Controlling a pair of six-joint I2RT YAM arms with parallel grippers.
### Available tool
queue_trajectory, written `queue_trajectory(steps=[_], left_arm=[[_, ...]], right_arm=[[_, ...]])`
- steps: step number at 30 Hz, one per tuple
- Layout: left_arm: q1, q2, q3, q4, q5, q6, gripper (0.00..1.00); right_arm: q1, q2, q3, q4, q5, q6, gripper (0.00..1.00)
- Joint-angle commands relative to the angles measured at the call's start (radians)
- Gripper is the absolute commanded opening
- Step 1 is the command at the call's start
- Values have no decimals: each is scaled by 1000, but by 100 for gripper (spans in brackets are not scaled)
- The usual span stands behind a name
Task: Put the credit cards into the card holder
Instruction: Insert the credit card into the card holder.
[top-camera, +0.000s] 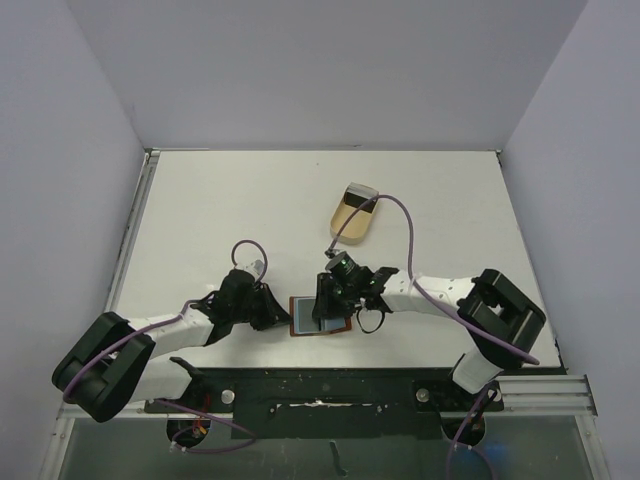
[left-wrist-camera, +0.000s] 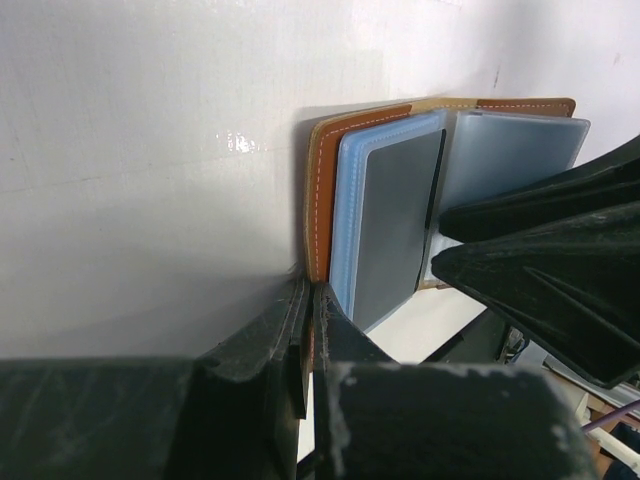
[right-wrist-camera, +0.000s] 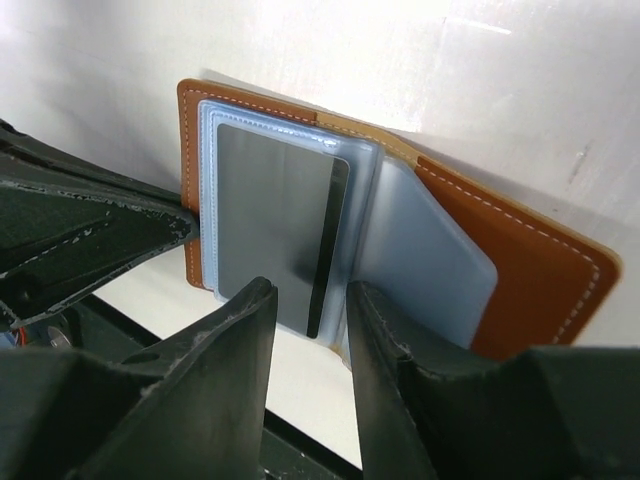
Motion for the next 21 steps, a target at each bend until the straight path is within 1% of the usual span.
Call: queue_trajectory(steps=[1, 8, 12, 16, 18, 21], left_arm=[[-6, -16, 22, -39, -22, 34, 0], [-6, -15, 42, -54, -21, 49, 0], [-6, -18, 45, -59, -19, 54, 0], [-6, -18, 47, -52, -10, 56, 0], [-7, -17, 49, -51, -6, 56, 0], [-6, -20, 55, -56, -3, 60, 0]], right_arm=[[-18, -81, 53, -46, 38, -45, 36], [-63, -125, 109, -100, 37, -112, 36], [-101, -131, 202, -172, 86, -217, 36], [-155, -119, 311, -238, 187, -361, 37], [-191, -102, 363, -266, 233, -435, 38], [-264, -63, 435, -276, 246, -534, 38]])
